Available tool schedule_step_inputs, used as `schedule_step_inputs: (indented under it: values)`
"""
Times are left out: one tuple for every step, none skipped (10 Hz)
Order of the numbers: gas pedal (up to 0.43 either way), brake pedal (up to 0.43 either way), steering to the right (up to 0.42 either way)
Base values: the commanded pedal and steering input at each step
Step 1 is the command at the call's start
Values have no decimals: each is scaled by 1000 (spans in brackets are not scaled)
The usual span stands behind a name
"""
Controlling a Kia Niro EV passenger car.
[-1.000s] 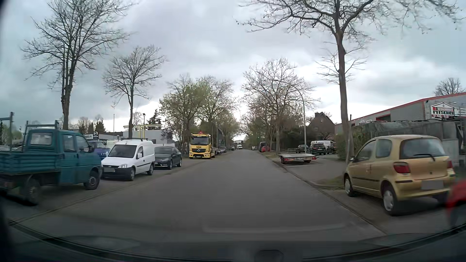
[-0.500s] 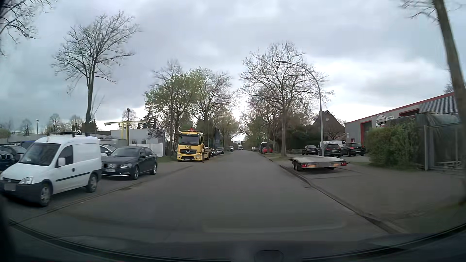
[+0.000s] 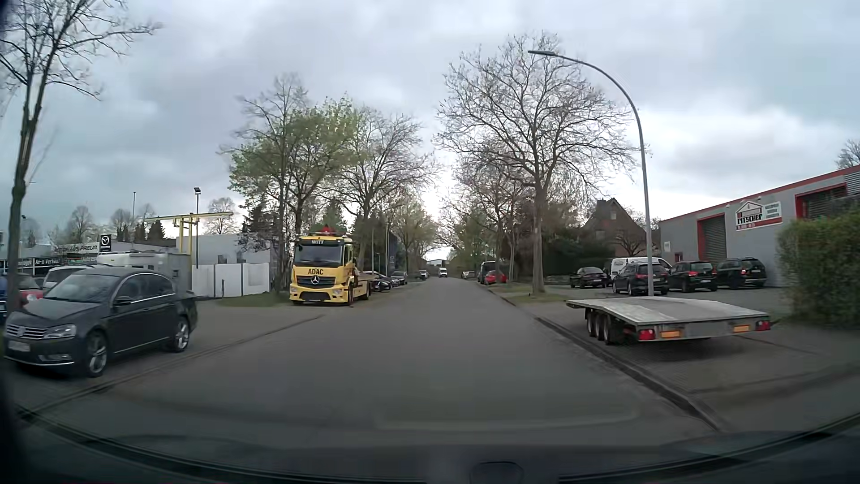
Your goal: Follow the waypoints while adhering to traffic rules and regulations
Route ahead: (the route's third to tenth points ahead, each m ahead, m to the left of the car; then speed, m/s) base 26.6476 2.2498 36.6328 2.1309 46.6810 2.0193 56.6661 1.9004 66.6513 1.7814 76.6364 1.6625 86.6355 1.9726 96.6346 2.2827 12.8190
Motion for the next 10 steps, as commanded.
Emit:
schedule_step_inputs:
  values:
    - [169, 0, 1]
    - [169, 0, 1]
    - [169, 0, 1]
    - [169, 0, 1]
    - [169, 0, 1]
    - [169, 0, 1]
    - [169, 0, 1]
    - [169, 0, 1]
    - [169, 0, 1]
    - [169, 0, 1]
